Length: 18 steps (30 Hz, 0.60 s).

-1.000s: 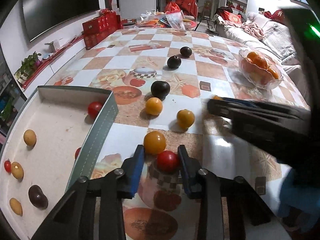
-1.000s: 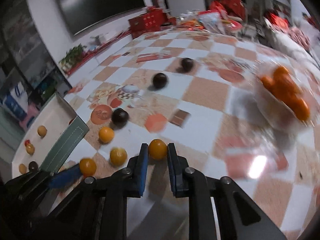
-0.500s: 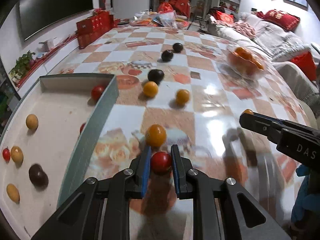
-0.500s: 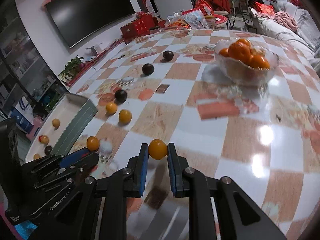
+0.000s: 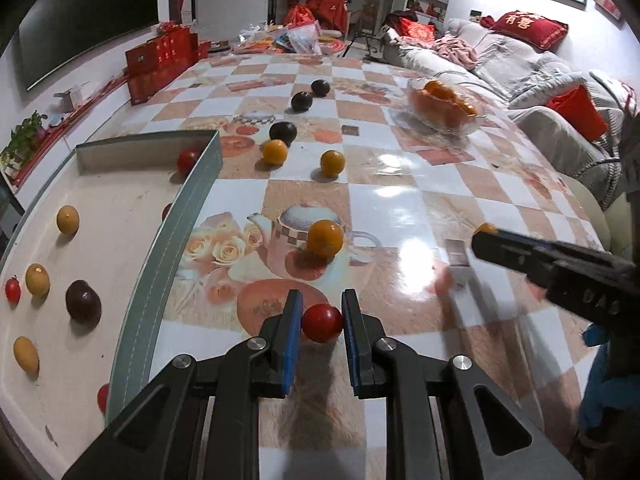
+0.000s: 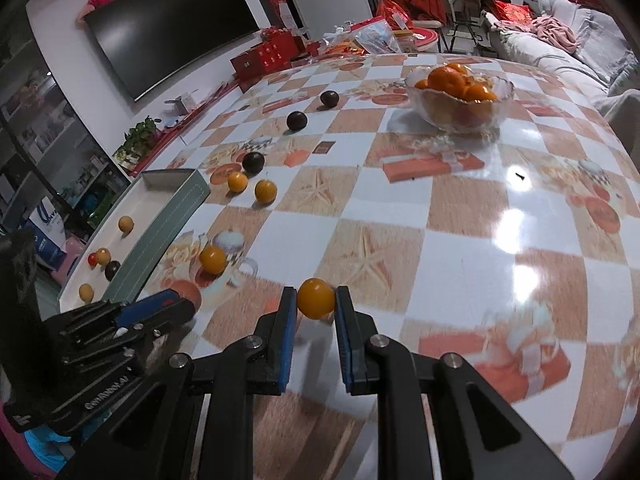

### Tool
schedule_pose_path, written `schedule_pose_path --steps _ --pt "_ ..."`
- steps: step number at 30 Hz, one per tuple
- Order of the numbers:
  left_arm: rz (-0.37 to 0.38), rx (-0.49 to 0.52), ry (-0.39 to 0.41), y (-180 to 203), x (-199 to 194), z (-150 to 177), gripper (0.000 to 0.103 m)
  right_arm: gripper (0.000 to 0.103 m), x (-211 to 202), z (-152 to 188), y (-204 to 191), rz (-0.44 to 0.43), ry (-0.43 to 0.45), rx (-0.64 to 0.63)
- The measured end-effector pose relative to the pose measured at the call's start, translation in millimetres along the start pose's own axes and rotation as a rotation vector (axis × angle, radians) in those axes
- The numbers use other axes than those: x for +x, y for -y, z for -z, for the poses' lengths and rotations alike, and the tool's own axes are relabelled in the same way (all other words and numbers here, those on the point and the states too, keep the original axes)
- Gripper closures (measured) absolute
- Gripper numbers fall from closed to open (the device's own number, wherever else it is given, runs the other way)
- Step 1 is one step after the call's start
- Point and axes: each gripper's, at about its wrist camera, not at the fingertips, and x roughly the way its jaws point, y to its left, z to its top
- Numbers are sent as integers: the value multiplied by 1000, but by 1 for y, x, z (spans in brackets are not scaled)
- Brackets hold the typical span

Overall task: Organize fruits
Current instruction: 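Carry the red and orange tomatoes over the white tray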

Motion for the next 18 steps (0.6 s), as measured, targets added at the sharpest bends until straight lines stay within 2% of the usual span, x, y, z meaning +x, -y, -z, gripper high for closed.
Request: schedule_pose_path --steps 9,18 --pt "40 20 45 -3 -33 5 82 83 -9 19 -11 16 -10 17" --pt "43 -11 98 -31 -67 7 82 82 -20 17 -38 26 1 -15"
